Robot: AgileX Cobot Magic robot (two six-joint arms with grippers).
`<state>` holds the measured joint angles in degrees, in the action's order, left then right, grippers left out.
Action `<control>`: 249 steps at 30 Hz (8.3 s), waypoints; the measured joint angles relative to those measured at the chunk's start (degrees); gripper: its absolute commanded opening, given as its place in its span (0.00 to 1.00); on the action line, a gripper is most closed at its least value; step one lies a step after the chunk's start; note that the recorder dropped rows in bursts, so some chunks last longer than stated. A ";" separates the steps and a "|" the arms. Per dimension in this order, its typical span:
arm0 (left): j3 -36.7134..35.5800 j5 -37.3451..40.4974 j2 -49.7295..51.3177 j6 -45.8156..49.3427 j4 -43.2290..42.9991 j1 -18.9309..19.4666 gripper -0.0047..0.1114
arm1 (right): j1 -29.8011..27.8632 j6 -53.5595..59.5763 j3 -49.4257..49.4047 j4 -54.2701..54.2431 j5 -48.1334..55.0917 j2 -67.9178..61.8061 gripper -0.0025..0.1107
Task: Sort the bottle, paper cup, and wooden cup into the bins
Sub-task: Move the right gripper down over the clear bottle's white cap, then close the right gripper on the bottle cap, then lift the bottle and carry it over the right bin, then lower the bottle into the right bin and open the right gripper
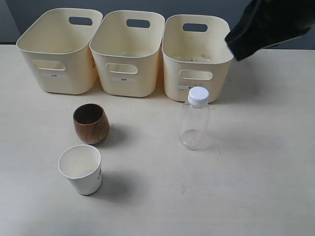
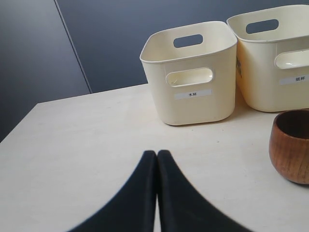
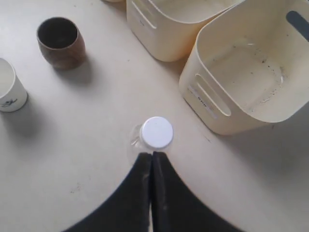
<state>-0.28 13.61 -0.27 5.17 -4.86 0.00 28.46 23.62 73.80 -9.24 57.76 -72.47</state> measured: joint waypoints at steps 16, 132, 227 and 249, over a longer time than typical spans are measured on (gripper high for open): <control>0.00 0.00 0.00 0.00 0.00 0.00 0.04 | 9.08 -8.55 -0.35 10.10 -1.98 -13.17 0.68; 0.00 0.00 0.00 0.00 0.10 0.00 0.04 | 1.99 -6.65 -0.35 5.22 -7.34 -25.29 0.02; 0.00 0.00 0.00 0.00 0.10 0.00 0.04 | -11.53 -3.77 52.85 1.81 0.83 -60.37 0.51; 0.00 0.00 0.00 0.00 0.10 0.00 0.04 | -11.53 -3.77 52.93 -0.80 -0.14 -60.37 0.53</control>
<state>-0.28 13.61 -0.27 5.17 -4.76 0.00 16.92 19.84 126.73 -10.05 57.62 -132.84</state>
